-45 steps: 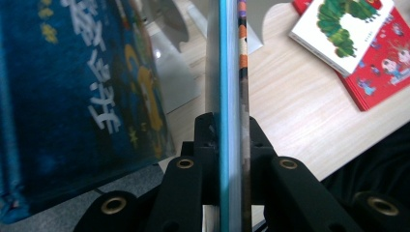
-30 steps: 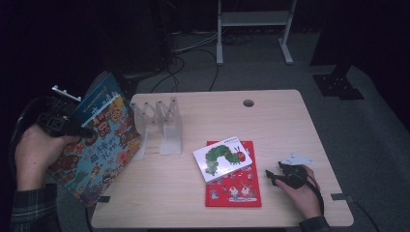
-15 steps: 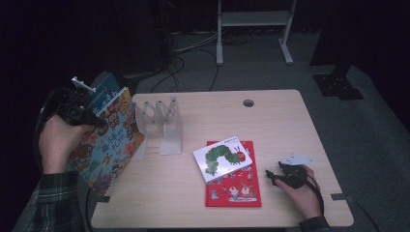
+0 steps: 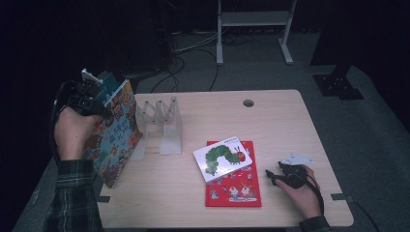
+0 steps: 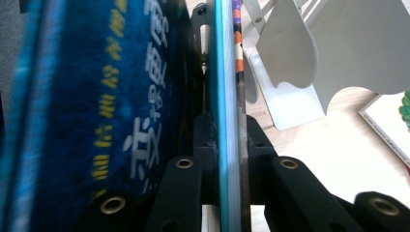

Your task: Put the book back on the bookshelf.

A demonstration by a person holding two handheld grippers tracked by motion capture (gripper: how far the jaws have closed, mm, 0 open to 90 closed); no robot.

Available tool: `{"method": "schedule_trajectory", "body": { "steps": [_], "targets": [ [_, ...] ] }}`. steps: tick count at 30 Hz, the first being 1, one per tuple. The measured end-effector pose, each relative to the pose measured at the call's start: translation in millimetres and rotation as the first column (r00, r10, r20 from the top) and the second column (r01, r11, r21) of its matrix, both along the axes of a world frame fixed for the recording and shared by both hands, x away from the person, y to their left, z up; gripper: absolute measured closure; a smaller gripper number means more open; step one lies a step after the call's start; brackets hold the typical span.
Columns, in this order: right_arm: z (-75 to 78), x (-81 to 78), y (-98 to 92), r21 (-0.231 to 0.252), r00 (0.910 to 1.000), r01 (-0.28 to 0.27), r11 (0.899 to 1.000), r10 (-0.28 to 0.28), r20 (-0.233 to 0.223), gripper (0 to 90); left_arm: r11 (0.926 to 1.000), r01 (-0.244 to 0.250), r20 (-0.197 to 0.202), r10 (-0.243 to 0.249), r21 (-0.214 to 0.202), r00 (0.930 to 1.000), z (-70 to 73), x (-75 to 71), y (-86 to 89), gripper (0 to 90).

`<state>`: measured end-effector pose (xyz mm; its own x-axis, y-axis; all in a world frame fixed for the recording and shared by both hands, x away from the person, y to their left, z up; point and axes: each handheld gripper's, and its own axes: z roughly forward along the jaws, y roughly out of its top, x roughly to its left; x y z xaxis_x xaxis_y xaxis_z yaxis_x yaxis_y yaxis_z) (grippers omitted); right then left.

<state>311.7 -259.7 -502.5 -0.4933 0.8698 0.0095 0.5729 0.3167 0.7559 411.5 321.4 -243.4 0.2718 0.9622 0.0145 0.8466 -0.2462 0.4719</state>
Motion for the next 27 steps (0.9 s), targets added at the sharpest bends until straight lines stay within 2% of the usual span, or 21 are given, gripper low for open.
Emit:
{"method": "schedule_trajectory", "body": {
  "steps": [5, 10, 13, 14, 16, 18, 21, 27],
  "targets": [
    [0.0, -0.1, 0.0, 0.000, 1.0000, 0.000, 1.000, 0.000, 0.000, 34.1, 0.9999, 0.003, -0.016, -0.003, 0.011, 0.9999, -4.0, -2.1, 1.3, 78.9],
    [-0.2, -0.1, 0.2, 0.001, 1.0000, 0.001, 1.000, -0.001, 0.002, 34.2, 1.0000, 0.005, 0.001, -0.005, -0.004, 1.0000, -3.9, -6.3, 5.8, 78.2],
    [-0.2, 0.0, 0.0, -0.001, 1.0000, -0.001, 1.000, 0.001, 0.003, 34.2, 0.9998, 0.014, 0.023, -0.013, -0.014, 0.9997, 2.5, -8.8, 7.0, 76.9],
    [0.0, -0.2, 0.0, -0.001, 1.0000, -0.001, 1.000, 0.001, 0.000, 34.2, 0.9994, 0.021, 0.023, -0.020, -0.029, 0.9995, 5.4, -9.7, 7.7, 77.3],
    [-0.1, -0.1, 0.0, 0.000, 1.0000, -0.002, 1.000, 0.002, 0.000, 34.3, 0.9987, 0.041, 0.023, -0.040, -0.032, 0.9989, 11.7, -10.2, 10.7, 78.2],
    [-0.1, -0.2, 0.0, 0.000, 1.0000, -0.002, 1.000, 0.002, 0.000, 34.2, 0.9990, 0.040, 0.025, -0.040, -0.018, 0.9989, 17.1, -10.9, 11.8, 78.7],
    [0.1, -0.2, 0.0, -0.001, 1.0000, -0.002, 1.000, 0.002, -0.001, 34.2, 0.9987, 0.048, 0.049, -0.047, -0.019, 0.9977, 26.1, -14.1, 13.0, 79.6],
    [0.0, -0.2, 0.0, 0.000, 1.0000, -0.002, 1.000, 0.002, -0.001, 34.2, 0.9967, 0.079, 0.060, -0.078, -0.018, 0.9951, 33.1, -18.3, 9.7, 81.3]
  ]
}}
